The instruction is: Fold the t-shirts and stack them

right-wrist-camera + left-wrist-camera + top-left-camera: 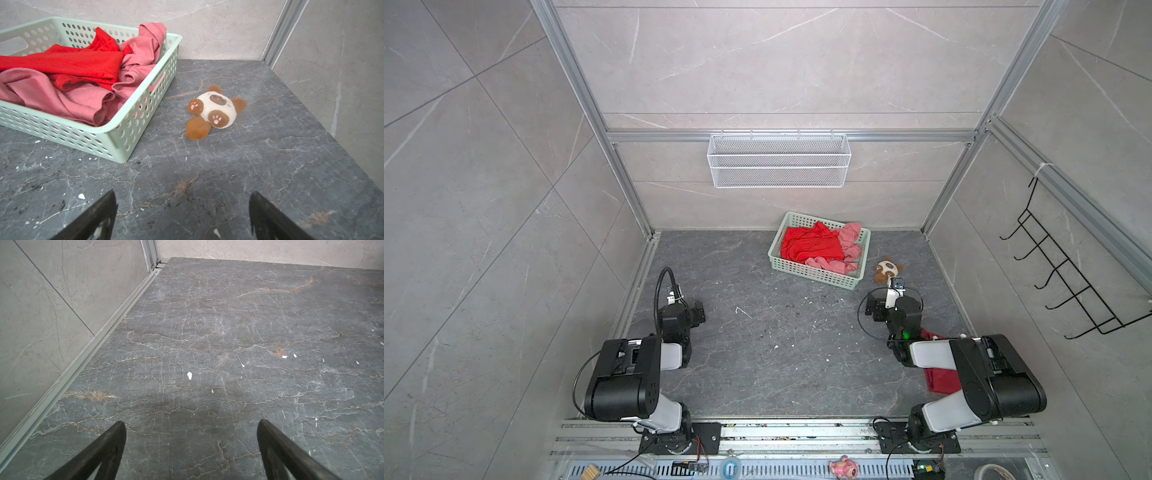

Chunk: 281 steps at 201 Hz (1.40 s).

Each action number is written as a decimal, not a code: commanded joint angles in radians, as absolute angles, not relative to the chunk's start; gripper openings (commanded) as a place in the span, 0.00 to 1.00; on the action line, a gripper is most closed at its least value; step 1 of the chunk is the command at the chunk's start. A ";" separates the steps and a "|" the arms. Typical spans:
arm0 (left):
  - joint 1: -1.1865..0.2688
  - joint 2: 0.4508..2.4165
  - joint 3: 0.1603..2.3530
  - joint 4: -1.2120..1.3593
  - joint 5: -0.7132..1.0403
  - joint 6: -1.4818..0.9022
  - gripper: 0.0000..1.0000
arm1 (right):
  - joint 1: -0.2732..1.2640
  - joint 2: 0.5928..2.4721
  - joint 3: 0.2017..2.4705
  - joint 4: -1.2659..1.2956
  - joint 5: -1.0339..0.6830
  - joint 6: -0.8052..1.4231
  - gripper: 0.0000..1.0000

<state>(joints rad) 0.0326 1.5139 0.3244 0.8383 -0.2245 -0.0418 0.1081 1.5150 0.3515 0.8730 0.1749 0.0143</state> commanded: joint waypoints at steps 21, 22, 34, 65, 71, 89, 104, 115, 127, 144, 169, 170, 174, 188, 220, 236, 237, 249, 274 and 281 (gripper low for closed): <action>0.031 1.503 0.344 0.884 -0.213 -0.044 1.00 | 0.114 1.513 0.351 0.891 0.178 0.018 0.99; 0.031 1.503 0.343 0.885 -0.213 -0.044 1.00 | 0.114 1.514 0.351 0.891 0.178 0.018 0.99; 0.031 1.502 0.340 0.885 -0.213 -0.044 1.00 | 0.114 1.513 0.352 0.890 0.178 0.018 0.99; 0.031 1.411 0.420 0.686 -0.169 -0.021 1.00 | 0.115 1.456 0.425 0.715 0.108 -0.011 0.99; 0.030 1.375 0.457 0.588 -0.165 -0.023 1.00 | 0.117 1.431 0.472 0.604 0.099 -0.015 1.00; 0.031 1.278 0.572 0.334 -0.176 -0.085 1.00 | 0.135 1.378 0.572 0.394 0.097 -0.018 1.00; 0.025 1.226 0.661 0.158 -0.125 -0.171 1.00 | 0.177 1.326 0.605 0.323 0.095 0.006 1.00; 0.003 1.197 0.707 0.062 -0.114 -0.232 1.00 | 0.215 1.287 0.618 0.288 0.088 0.018 0.99; -0.045 1.164 0.738 0.011 -0.122 -0.299 1.00 | 0.259 1.248 0.652 0.210 0.102 0.050 0.99; -0.146 1.120 0.755 -0.007 -0.111 -0.408 1.00 | 0.291 1.218 0.756 -0.004 0.055 0.188 1.00; -0.322 1.114 0.768 0.043 -0.044 -0.601 1.00 | 0.350 1.212 0.825 -0.115 -0.083 0.361 1.00; -0.331 1.115 0.768 0.046 -0.044 -0.607 1.00 | 0.356 1.206 0.817 -0.100 -0.093 0.380 1.00; -0.367 1.119 0.773 0.056 -0.052 -0.623 1.00 | 0.370 1.195 0.800 -0.070 -0.111 0.418 0.99; -0.493 1.142 0.790 0.087 -0.095 -0.672 1.00 | 0.422 1.166 0.759 0.010 -0.127 0.537 0.99; -0.667 1.212 0.822 0.150 -0.088 -0.760 1.00 | 0.564 1.150 0.744 0.057 -0.095 0.674 0.99; -0.691 1.234 0.824 0.206 -0.018 -0.731 1.00 | 0.636 1.151 0.722 0.095 -0.093 0.747 0.99; -0.692 1.234 0.825 0.207 -0.015 -0.730 1.00 | 0.640 1.152 0.720 0.100 -0.094 0.753 0.99; -0.702 1.224 0.808 0.246 -0.012 -0.713 1.00 | 0.665 1.151 0.698 0.162 -0.136 0.762 1.00; -0.700 1.211 0.739 0.358 -0.024 -0.764 1.00 | 0.669 1.117 0.677 0.180 -0.104 0.796 1.00; -0.699 1.207 0.753 0.297 -0.057 -0.785 1.00 | 0.667 1.121 0.706 0.100 -0.068 0.818 0.99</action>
